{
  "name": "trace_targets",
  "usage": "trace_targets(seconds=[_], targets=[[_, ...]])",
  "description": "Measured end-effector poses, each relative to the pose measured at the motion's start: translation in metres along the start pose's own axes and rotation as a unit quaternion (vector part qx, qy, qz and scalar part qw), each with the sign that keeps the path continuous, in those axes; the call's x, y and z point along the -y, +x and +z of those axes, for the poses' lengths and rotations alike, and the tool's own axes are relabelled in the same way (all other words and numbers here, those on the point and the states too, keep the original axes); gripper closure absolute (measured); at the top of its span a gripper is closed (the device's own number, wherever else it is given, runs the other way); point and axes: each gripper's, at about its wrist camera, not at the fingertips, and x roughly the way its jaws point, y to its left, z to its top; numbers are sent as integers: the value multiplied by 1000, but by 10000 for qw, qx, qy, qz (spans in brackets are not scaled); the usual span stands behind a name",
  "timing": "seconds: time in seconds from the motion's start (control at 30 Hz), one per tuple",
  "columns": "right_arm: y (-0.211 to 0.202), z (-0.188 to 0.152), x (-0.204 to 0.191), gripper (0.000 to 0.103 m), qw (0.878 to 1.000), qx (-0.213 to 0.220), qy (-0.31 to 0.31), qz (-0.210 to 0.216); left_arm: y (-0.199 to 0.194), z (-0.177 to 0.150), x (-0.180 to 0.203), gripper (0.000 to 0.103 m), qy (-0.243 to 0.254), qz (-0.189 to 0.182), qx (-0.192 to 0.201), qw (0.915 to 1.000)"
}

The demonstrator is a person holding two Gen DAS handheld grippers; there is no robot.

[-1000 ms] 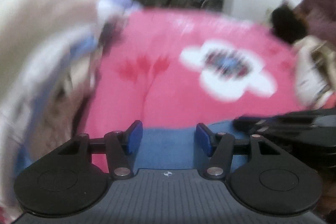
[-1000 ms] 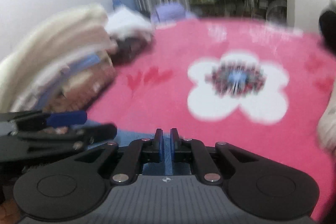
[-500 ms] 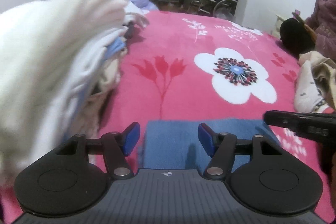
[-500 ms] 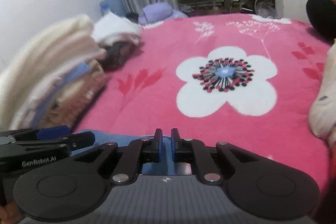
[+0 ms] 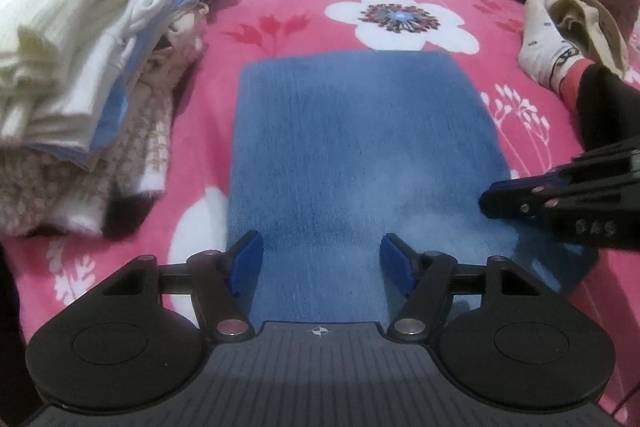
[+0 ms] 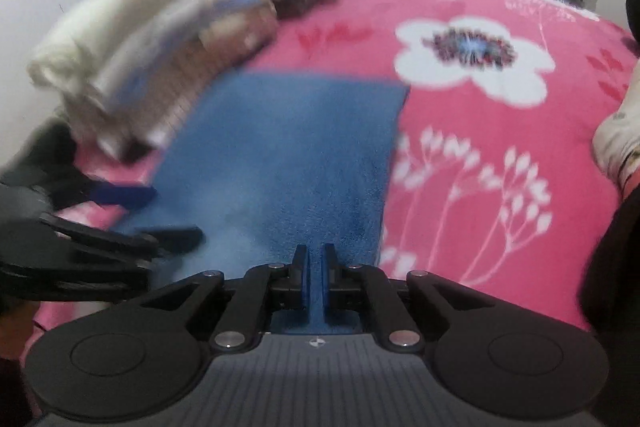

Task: Fold clothes

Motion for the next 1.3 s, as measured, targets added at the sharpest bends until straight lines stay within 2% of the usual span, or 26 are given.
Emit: trace_targets(seconds=[0.13,0.2,0.27,0.33,0.4,0.47,0.57,0.7,0.83,1.3], targets=[[-31,4,-6,93,9998,184,49,-58,1,4,-2,34,-106,-46,-67,9999],[-47,-3,-7,93,9997,151,112,148,0,3,-1,34,-77,-23,-84,9999],[-48,-16,-11,93,9997,-68,24,246,1,4,0,33,-103,-25,-119,9999],[-34,-31,-17,97,9993,-253,-260,42,1,4,2,33,-84,1,-163,9998],[-28,-38,-24,97,9984,-216,-519,-108,1,5,4,32,-45,76,-169,9998],[-38,-30,-30,93,9985,-135,-507,-140,1,6,4,32,-86,99,-217,9997],[-50,-13,-33,93,9985,185,-524,-18,2,8,4,31,-100,136,-260,9995],[-30,22,-20,93,9978,433,-440,-228,3,10,6,30,-103,198,-311,9993],[19,32,9,95,9996,122,-57,-265,5,10,8,29,-56,294,-347,9989],[16,24,22,95,9992,280,294,-2,7,17,17,25,49,587,-532,9968]])
